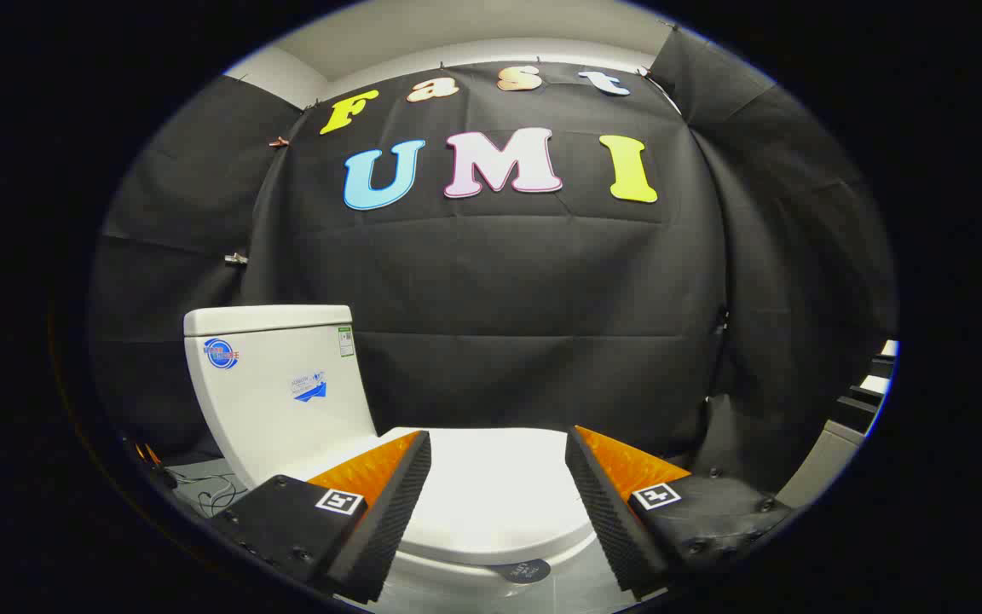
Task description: Open the toilet lid.
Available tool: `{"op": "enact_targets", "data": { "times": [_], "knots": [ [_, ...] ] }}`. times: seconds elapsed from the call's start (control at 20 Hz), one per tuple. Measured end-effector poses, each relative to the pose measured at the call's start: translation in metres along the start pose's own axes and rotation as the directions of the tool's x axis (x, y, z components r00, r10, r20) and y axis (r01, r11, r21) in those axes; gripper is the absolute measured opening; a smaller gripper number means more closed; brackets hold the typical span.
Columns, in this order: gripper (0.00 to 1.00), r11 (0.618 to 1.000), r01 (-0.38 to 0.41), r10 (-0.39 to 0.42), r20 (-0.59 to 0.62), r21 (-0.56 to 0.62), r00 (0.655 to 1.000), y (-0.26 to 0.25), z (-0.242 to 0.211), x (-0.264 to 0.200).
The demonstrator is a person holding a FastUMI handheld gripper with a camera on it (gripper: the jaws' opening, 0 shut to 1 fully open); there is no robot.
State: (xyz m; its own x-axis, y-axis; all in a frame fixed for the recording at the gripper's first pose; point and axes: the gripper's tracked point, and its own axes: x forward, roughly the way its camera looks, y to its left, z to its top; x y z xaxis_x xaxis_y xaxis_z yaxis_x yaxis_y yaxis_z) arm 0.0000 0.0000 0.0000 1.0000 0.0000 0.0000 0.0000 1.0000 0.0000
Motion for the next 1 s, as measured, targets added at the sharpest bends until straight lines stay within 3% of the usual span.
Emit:
{"op": "enact_targets", "data": {
  "times": [1.0],
  "knots": [
    [0.98,1.0,0.01,-0.01,-0.008,-0.01,1.0,-0.0027,-0.005,0.0006]
  ]
}}
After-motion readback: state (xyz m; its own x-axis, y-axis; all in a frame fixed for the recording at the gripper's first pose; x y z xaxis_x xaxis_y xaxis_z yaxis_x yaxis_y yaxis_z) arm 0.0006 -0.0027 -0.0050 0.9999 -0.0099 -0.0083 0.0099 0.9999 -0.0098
